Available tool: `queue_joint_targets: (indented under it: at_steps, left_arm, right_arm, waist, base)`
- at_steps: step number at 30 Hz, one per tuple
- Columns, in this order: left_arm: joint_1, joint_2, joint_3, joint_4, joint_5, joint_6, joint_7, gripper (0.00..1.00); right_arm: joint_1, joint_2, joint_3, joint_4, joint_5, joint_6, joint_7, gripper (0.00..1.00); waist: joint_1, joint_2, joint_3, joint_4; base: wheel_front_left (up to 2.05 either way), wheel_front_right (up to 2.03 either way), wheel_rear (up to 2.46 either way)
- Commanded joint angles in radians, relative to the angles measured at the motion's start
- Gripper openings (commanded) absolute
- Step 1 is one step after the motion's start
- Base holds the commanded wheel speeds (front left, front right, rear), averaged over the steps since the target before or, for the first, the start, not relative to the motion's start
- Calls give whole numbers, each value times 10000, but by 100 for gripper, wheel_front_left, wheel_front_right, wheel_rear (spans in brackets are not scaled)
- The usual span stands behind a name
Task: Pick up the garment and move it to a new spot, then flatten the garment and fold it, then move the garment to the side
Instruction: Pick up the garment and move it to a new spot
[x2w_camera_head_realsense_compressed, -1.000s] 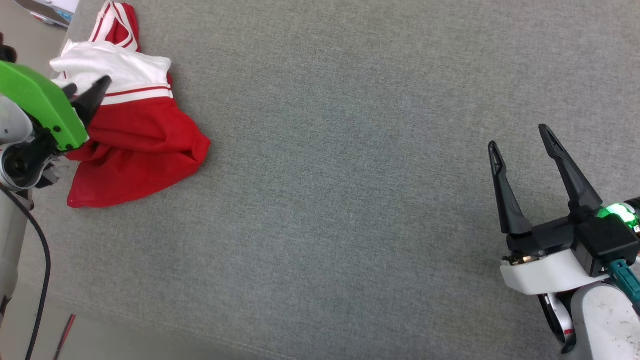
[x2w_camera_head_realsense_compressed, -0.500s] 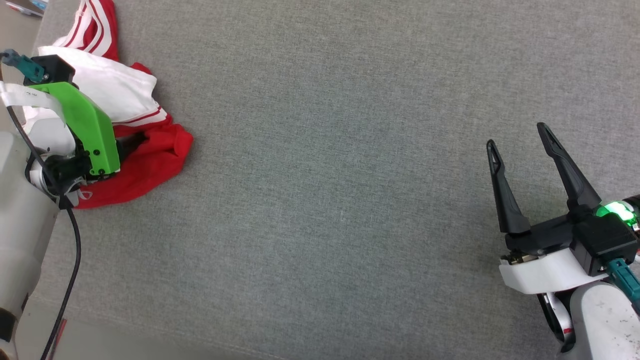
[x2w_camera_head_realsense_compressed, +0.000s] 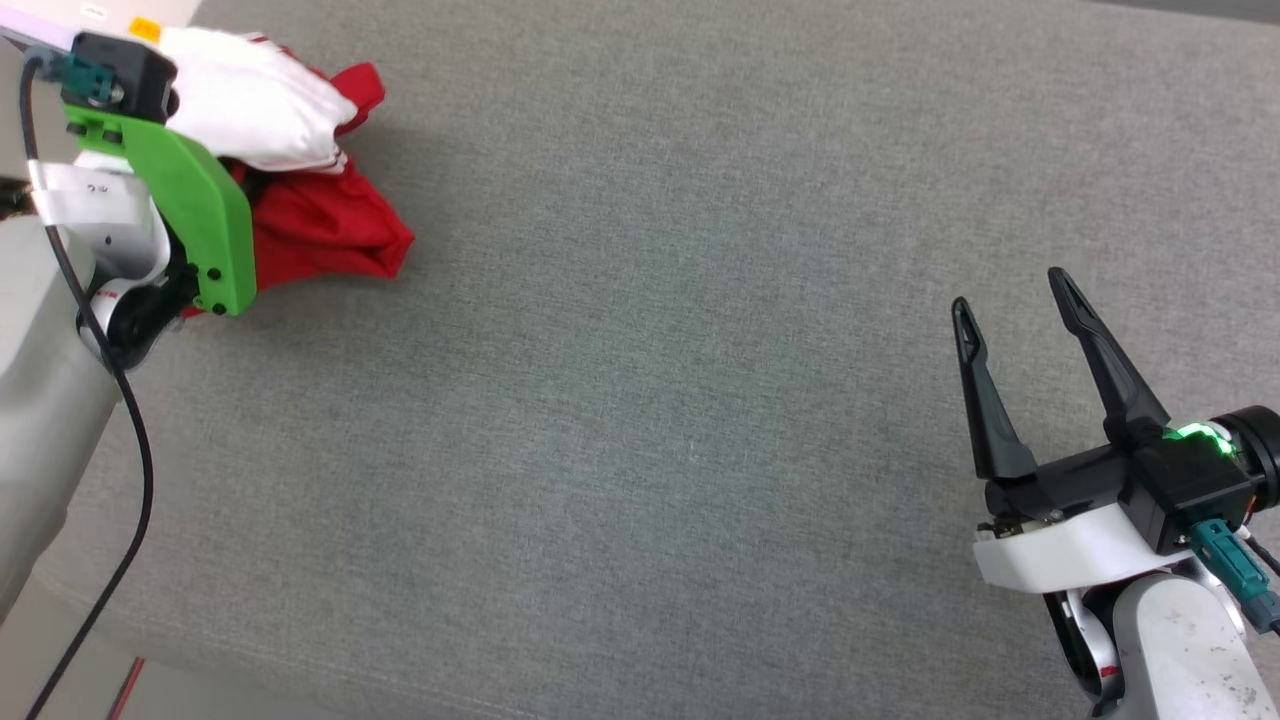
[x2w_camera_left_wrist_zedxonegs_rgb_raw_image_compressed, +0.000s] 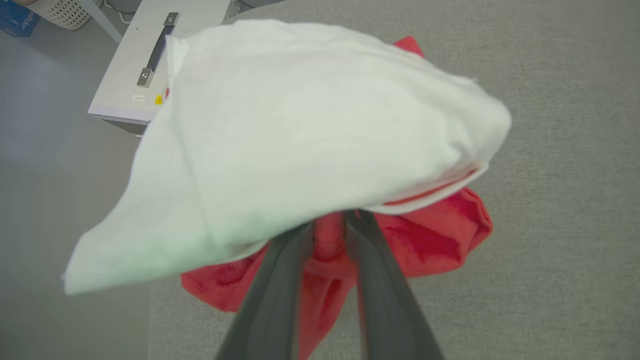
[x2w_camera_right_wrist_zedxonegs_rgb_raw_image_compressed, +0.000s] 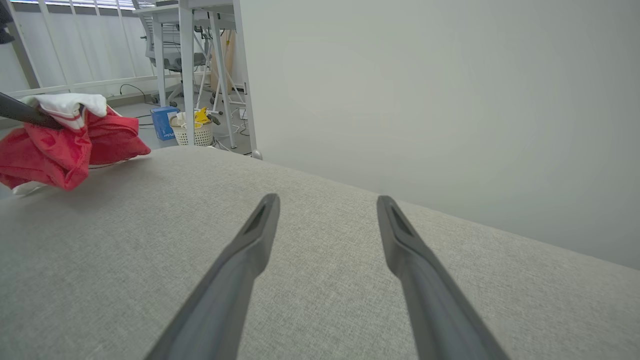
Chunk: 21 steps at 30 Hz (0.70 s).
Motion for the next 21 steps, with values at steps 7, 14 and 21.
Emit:
queue_joint_targets:
  at_steps: [7, 14, 21]
  left_arm:
    - [-897, 70, -844, -919, 661, -29, -685, 0]
    - [-1446, -201, -1620, -1830, 999, -29, -755, 0]
    - [-1921, -929, -2316, -2602, 1191, -29, -664, 0]
  right_arm:
    - [205, 270, 16, 120, 270, -9, -46, 100]
    - [376, 448, -26, 161, 396, -9, -46, 100]
    - [393, 503, -120, 118, 643, -9, -46, 100]
  waist:
    - [0, 0, -777, -334]
    - [0, 0, -1057, -1191]
    - [0, 0, -916, -2185]
  base:
    - [0, 0, 0]
    - [0, 0, 0]
    - [0, 0, 0]
